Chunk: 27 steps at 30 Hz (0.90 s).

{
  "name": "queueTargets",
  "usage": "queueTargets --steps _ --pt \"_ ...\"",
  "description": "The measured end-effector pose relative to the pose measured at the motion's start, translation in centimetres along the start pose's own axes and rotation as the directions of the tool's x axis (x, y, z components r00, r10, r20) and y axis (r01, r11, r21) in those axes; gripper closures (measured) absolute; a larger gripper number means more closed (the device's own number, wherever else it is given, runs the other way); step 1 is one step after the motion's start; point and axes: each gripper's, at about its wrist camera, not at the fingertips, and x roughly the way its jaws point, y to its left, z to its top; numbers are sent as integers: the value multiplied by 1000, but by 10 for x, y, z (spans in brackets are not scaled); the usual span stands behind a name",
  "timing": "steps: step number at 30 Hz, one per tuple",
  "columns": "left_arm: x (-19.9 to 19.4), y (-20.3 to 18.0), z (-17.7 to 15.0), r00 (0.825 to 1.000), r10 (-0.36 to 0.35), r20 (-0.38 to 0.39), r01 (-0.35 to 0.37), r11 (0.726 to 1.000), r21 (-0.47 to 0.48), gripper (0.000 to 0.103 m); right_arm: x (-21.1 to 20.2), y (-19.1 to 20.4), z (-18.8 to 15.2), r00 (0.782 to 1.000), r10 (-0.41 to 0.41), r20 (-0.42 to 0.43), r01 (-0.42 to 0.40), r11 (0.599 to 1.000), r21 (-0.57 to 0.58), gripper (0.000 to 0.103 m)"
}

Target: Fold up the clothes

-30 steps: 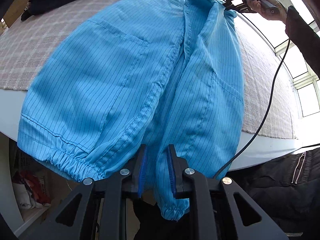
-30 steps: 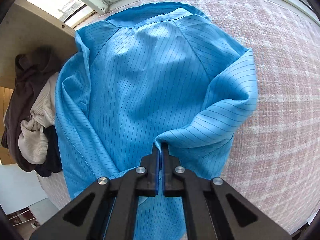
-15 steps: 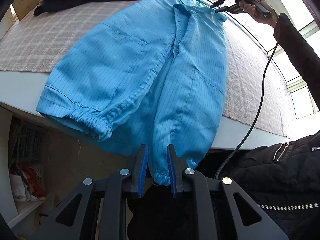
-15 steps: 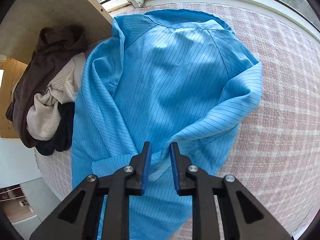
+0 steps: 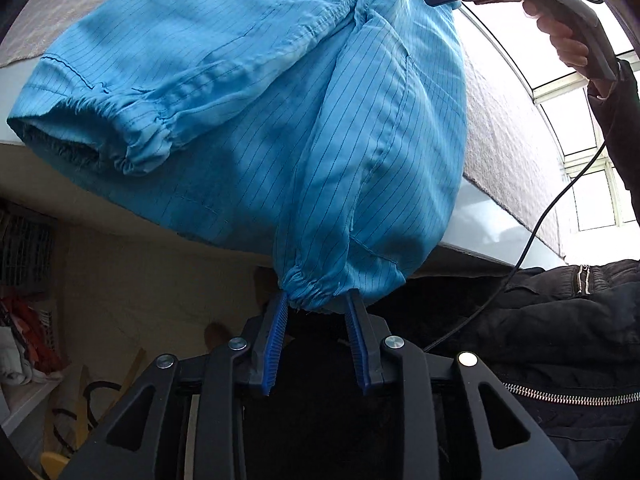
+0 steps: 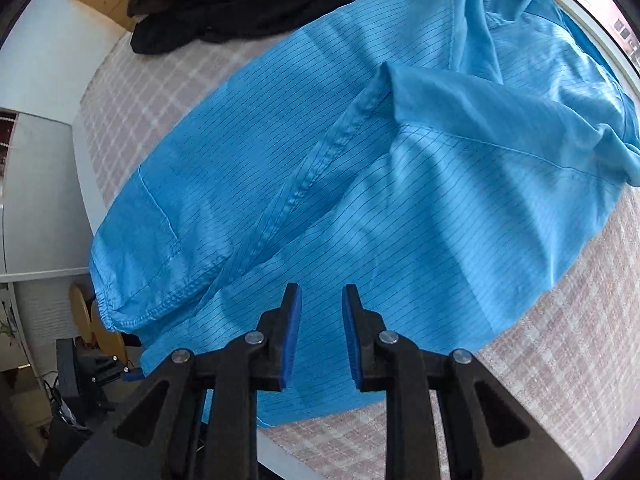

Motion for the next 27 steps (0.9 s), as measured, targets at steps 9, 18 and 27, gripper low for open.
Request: queueTargets --steps 9,18,27 --pt "9 -11 16 999 -37 -10 37 997 67 70 19 15 1 999 -43 -24 41 997 -60 82" --pt "-1 -11 30 998 -41 42 38 997 61 99 23 8 1 997 -71 4 71 996 -45 74" --pt "-1 2 29 1000 23 -20 -22 998 62 97 50 9 8 992 -106 67 109 993 -49 70"
